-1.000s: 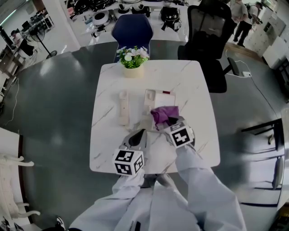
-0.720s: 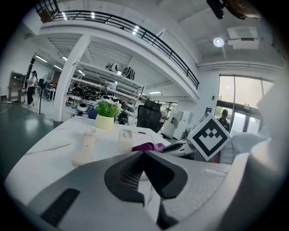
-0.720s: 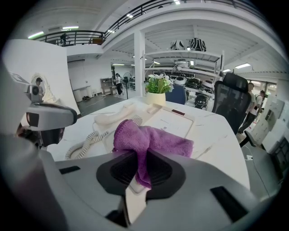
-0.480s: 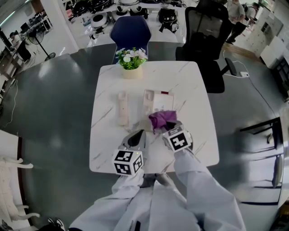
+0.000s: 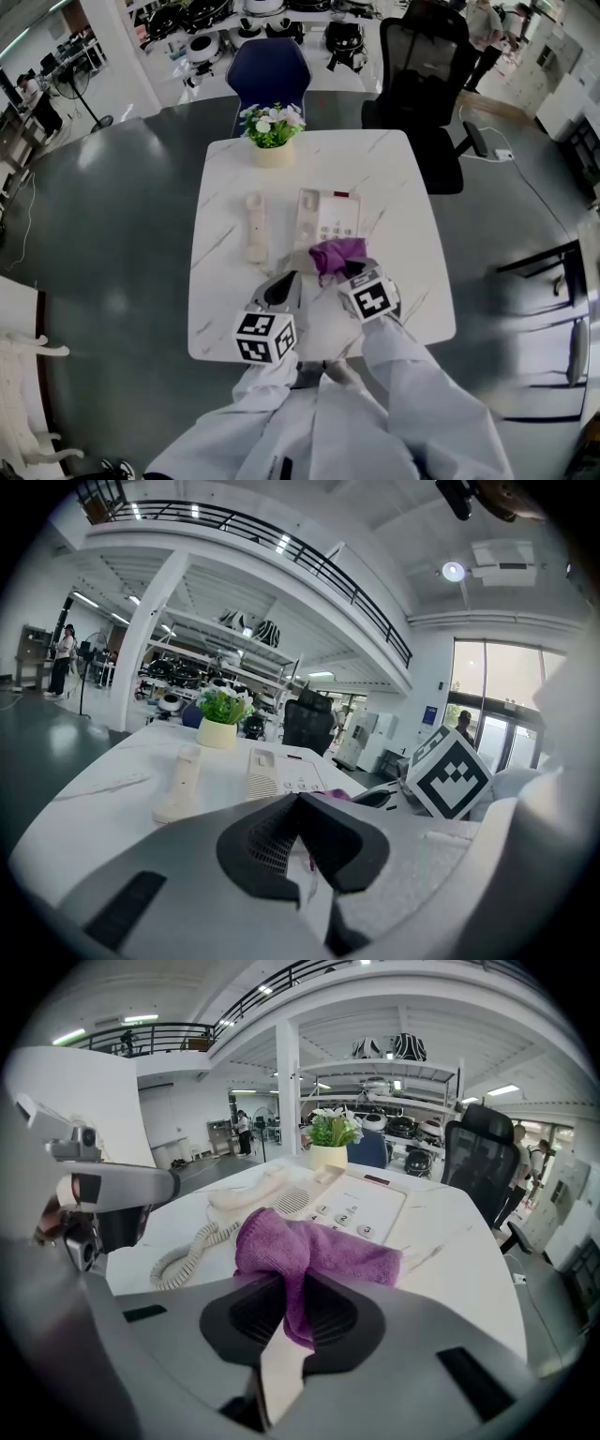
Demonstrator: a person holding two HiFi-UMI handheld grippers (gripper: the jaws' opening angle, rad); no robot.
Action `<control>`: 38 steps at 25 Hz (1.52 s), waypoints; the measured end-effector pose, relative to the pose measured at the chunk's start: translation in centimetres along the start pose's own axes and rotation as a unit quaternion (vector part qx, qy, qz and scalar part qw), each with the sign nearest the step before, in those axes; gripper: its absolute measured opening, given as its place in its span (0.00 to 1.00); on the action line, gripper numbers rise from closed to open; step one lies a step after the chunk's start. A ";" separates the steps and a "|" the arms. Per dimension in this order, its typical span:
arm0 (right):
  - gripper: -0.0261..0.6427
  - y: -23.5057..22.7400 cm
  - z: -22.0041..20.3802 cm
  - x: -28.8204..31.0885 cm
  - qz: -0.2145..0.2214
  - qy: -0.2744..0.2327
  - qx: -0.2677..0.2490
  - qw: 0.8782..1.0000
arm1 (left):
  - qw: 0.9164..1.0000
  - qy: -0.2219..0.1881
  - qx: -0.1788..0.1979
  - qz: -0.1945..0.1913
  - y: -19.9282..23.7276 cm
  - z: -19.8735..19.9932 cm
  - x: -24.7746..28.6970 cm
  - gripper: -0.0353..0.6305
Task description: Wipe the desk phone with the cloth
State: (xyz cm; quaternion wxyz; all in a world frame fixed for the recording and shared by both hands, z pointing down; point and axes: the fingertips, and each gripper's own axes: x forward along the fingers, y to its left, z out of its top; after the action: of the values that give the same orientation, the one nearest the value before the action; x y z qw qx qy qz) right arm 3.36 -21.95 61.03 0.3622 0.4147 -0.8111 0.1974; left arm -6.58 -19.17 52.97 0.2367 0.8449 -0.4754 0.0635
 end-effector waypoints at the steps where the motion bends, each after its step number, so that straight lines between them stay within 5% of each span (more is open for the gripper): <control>1: 0.09 0.2 -0.2 -0.1 0.001 0.002 0.001 1.000 | 1.000 0.000 0.000 0.000 0.0 0.0 0.0 0.05; 14: 0.09 2.2 -2.0 -0.8 0.034 0.018 0.018 0.999 | 1.000 0.003 -0.001 -0.009 0.0 -0.2 -0.4 0.05; 25: 0.09 0.9 1.5 -3.3 0.053 -0.077 0.071 0.993 | 1.000 -0.020 -0.002 0.012 1.2 1.9 -0.4 0.05; 38: 0.09 -2.9 9.8 -5.0 0.025 -0.173 0.049 0.983 | 0.998 -0.042 -0.012 0.043 1.2 4.4 1.2 0.05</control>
State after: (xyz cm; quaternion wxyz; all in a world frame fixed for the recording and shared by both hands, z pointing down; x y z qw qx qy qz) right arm 3.58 -27.04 50.86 0.1908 0.4392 -0.8611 0.1708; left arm -7.45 -22.68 49.94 0.2239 0.8229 -0.5212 0.0321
